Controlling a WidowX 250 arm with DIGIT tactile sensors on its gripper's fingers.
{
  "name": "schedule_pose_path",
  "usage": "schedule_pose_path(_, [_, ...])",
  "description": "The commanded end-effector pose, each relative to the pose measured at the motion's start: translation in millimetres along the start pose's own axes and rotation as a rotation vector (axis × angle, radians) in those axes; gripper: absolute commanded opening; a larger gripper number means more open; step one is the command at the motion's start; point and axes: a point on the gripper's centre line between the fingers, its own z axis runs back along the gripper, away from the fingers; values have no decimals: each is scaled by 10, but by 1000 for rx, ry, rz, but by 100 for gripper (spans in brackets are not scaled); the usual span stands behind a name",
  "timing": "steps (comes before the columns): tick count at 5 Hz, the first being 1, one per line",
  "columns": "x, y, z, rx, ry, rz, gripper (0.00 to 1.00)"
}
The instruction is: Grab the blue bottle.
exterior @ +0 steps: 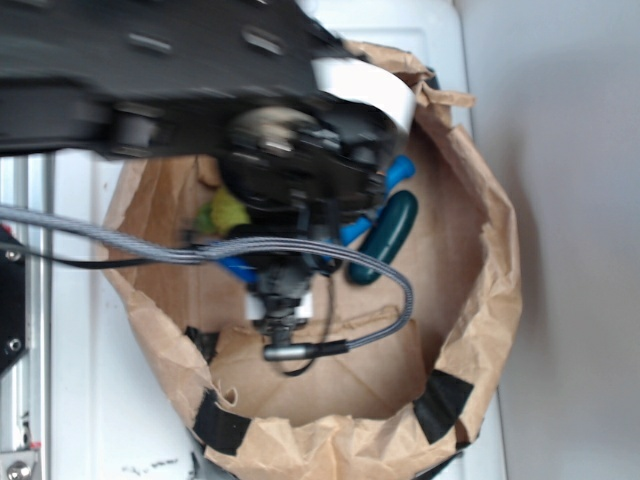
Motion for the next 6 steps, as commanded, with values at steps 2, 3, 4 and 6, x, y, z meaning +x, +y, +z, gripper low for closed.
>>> schedule_pose_path(2, [534, 190, -372, 36, -88, -23, 100])
schedule_pose_path(3, [484, 217, -384, 22, -61, -10, 100])
schedule_pose_path(4, [402, 271, -433, 15, -53, 14, 100])
schedule_pose_path(6, [114, 322, -371, -5, -10, 12, 100])
